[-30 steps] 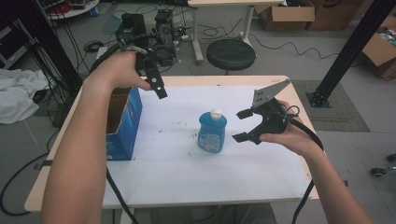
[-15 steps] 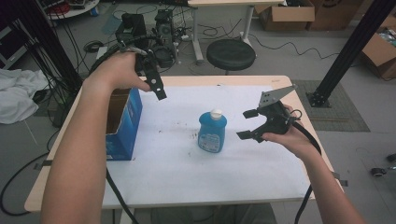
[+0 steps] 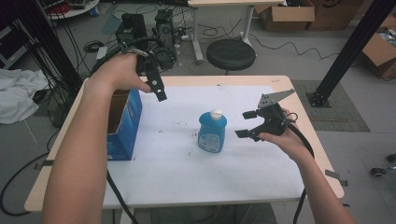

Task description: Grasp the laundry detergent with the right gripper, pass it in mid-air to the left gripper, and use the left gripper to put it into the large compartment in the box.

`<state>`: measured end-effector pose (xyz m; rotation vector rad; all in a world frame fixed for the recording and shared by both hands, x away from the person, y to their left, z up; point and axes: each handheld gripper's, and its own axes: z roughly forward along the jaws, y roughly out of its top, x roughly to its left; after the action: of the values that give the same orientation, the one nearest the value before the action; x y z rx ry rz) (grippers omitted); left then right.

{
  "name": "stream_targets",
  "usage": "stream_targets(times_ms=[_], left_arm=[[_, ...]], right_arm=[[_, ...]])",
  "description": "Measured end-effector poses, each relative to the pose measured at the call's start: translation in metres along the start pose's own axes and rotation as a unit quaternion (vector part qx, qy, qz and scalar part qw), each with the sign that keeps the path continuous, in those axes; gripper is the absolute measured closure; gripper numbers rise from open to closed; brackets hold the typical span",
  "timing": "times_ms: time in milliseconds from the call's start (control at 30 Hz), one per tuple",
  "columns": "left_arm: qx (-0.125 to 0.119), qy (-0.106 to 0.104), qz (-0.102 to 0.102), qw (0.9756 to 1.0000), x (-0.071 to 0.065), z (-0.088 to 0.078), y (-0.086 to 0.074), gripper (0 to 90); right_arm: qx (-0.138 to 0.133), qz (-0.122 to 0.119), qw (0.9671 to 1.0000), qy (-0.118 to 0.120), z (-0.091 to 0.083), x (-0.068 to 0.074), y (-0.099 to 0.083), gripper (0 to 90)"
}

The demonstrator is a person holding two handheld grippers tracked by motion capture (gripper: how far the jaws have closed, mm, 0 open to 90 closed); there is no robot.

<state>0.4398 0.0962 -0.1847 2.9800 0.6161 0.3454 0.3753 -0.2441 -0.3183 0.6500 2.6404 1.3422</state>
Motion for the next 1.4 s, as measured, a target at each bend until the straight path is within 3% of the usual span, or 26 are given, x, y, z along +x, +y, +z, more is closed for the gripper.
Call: stream_targets(times_ms=[600,1400], left_arm=[[-0.003,-0.001,0.006,1.0000,-0.003,0.000,0.002,4.0],[-0.007,0.001,0.014,0.9999,-0.006,0.000,0.001,4.0]], right_arm=[[0.003,0.005,1.0000,-0.006,0.022,-0.003,-0.006,17.8],[0.011,-0.009,0.9998,0.015,0.065,0.005,0.000,19.6]])
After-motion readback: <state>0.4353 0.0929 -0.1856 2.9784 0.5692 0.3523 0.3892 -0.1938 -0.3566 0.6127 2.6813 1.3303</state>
